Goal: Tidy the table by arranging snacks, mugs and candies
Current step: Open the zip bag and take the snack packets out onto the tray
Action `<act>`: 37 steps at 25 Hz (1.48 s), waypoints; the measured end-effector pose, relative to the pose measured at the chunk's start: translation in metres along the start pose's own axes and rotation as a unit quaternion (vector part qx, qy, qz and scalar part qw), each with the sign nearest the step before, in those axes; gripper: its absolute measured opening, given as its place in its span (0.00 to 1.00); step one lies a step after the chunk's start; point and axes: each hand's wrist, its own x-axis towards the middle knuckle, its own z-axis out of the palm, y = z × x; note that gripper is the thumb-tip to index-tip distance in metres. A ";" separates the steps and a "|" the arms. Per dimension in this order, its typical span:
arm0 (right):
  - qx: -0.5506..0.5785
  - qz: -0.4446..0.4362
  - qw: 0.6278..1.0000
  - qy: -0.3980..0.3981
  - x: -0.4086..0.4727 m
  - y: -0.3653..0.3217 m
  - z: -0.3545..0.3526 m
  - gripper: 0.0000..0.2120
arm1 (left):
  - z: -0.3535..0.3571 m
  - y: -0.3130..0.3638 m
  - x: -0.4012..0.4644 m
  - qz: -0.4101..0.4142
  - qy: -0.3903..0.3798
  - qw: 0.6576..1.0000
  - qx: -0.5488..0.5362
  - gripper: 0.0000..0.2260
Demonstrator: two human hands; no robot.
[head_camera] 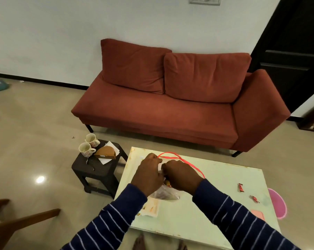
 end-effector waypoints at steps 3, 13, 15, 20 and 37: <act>-0.008 0.008 1.000 0.029 0.000 0.008 -0.013 0.11 | -0.007 -0.030 0.007 -0.029 -0.030 0.999 -0.011 0.24; 0.744 0.114 0.658 0.041 0.047 0.052 0.000 0.21 | -0.009 -0.121 0.002 -0.111 -0.005 0.990 -0.081 0.20; 0.751 0.147 0.643 0.039 0.080 0.055 0.025 0.22 | -0.004 -0.140 -0.005 -0.123 0.005 0.988 -0.095 0.19; 0.705 0.222 0.673 -0.011 0.172 0.071 0.131 0.22 | 0.019 -0.189 -0.020 -0.159 -0.009 0.980 -0.120 0.20; 0.473 0.353 0.807 0.013 0.384 0.132 0.375 0.29 | 0.143 -0.272 0.030 -0.204 -0.027 0.965 -0.160 0.25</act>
